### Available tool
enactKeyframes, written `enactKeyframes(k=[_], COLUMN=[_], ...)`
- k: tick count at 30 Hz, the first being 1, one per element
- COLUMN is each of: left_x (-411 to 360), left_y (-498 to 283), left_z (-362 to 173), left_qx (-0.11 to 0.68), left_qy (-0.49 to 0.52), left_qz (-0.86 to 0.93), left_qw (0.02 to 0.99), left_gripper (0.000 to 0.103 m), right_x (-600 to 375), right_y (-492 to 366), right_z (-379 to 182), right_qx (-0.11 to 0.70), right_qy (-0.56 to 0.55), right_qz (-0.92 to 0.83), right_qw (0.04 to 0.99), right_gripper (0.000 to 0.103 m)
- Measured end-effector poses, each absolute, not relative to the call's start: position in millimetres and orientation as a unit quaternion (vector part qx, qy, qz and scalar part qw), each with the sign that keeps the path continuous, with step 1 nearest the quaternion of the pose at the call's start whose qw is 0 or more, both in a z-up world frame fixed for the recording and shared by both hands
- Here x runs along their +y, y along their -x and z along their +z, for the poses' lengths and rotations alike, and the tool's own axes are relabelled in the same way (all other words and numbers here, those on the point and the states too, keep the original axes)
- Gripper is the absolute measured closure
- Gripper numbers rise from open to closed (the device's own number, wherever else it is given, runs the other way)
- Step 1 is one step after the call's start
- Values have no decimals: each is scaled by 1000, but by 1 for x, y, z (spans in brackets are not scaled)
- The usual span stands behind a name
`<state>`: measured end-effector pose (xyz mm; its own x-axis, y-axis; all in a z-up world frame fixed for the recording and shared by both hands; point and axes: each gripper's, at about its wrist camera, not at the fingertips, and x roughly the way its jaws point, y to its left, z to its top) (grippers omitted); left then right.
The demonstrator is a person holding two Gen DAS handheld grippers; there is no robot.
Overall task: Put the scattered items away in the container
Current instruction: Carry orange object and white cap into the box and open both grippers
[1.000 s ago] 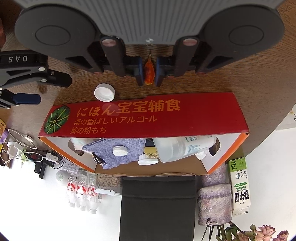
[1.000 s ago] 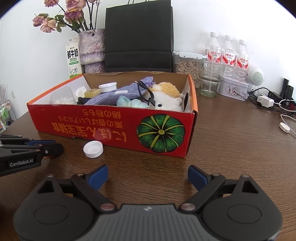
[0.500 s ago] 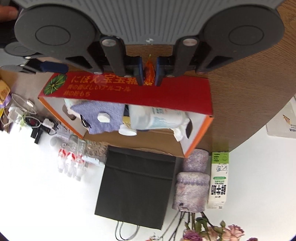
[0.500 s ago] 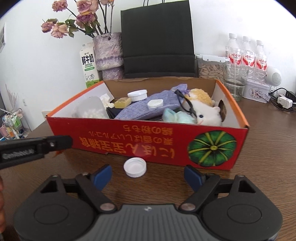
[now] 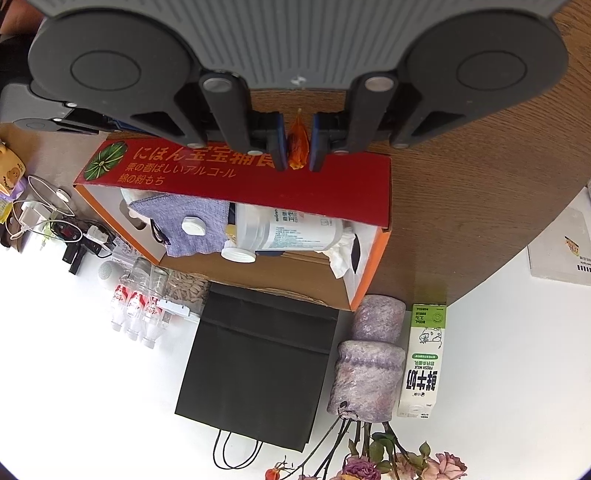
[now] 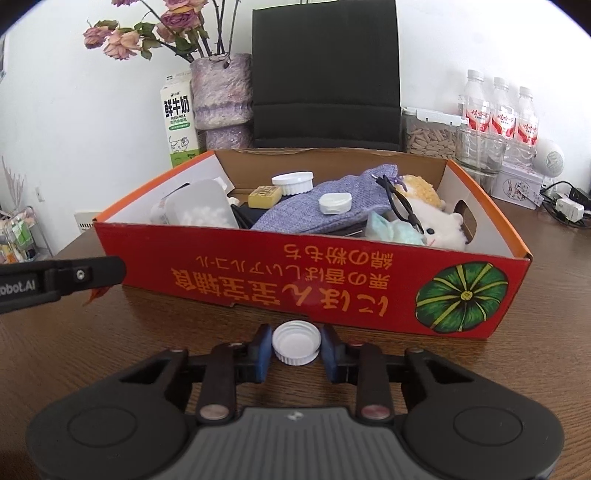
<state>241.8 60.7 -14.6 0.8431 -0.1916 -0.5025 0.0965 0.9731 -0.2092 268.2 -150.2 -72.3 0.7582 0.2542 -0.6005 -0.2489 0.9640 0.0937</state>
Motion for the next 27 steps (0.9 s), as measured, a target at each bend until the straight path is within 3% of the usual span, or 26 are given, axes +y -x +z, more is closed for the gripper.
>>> enactKeyframes(k=[13,27], left_x=[54,17], left_y=[-230,-279], left_z=[6,61], left_qx=[227,160], left_qy=[80,54], left_qz=[-55,-65], left_qw=[969,984], left_gripper=[90,90], right_x=[-185,-193], right_y=[-235,-290], right_z=[-24,26], right_qx=[245,170], right_qy=[-42,-39], right_qz=[162,169], right_qw=[955,970], right_gripper=[76,76])
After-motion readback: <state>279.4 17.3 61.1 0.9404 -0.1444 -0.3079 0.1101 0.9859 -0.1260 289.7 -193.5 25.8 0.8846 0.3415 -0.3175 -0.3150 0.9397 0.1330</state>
